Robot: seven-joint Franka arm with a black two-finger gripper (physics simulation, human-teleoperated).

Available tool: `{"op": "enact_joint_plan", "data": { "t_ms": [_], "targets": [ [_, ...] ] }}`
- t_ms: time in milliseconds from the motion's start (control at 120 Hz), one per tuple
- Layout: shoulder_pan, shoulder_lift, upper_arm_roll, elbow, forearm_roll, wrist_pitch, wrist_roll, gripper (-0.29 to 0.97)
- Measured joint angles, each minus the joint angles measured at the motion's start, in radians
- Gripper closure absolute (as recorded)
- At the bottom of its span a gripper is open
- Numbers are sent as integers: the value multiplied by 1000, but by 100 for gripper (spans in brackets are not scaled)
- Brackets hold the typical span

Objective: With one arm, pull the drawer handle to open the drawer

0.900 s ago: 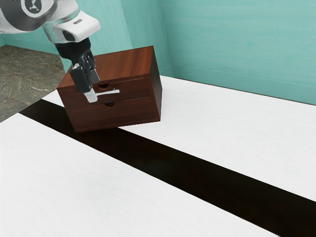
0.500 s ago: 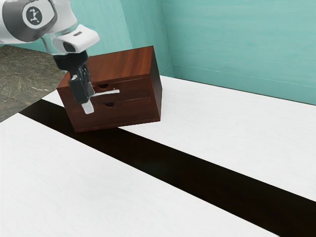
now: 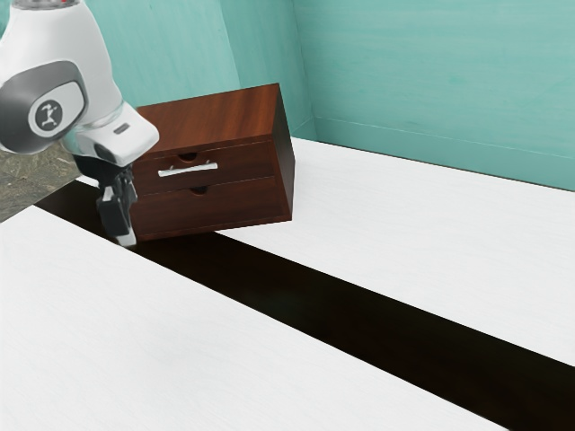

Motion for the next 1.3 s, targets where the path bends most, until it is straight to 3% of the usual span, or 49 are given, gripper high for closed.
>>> {"op": "enact_joint_plan", "data": {
  "t_ms": [117, 317, 425, 783, 1300],
  "targets": [
    [28, 38, 0, 2, 12, 70, 11, 12],
    [58, 115, 4, 67, 17, 158, 39, 43],
    [65, 180, 6, 120, 16, 185, 56, 51],
    [134, 305, 9, 246, -31, 284, 151, 53],
    [199, 490, 3, 450, -180, 321, 315, 53]
  ]
}}
